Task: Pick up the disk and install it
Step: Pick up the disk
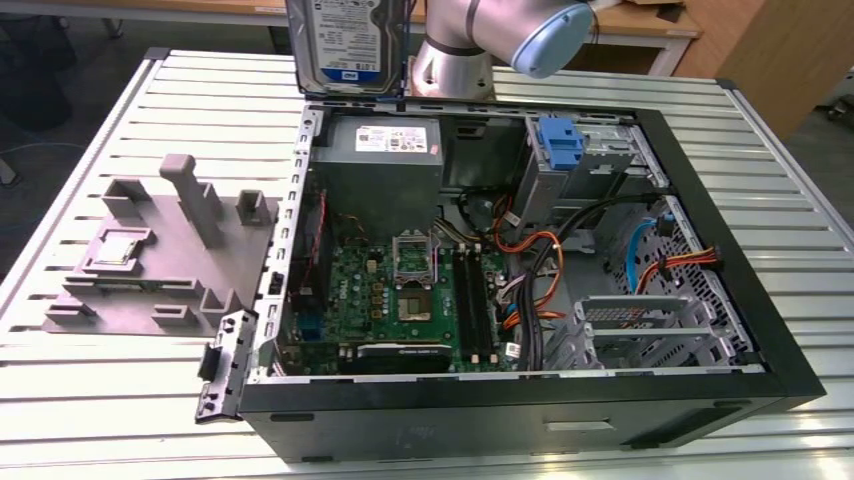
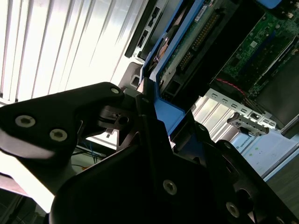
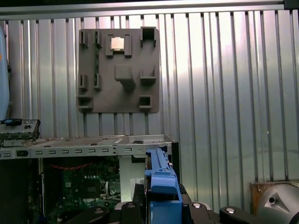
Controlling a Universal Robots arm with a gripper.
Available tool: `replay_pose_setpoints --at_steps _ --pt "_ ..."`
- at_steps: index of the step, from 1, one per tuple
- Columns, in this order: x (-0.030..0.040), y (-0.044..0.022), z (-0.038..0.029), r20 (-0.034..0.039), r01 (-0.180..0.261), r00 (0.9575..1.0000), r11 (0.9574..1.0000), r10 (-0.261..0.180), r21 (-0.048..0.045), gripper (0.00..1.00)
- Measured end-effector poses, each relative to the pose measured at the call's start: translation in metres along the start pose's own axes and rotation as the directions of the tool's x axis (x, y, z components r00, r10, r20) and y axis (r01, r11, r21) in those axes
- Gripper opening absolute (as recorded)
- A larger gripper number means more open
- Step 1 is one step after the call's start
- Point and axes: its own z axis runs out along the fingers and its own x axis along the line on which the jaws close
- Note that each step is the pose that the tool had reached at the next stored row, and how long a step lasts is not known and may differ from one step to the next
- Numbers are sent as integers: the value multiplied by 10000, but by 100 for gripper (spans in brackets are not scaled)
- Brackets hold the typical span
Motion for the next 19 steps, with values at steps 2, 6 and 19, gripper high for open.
replay_pose_setpoints --at_steps 2,6,19 --pt "0 -4 0 0 0 10000 10000 0 1 36" --pt "-1 -12 0 0 0 10000 10000 0 1 36" --pt "-2 -39 0 0 -1 10000 10000 1 1 36"
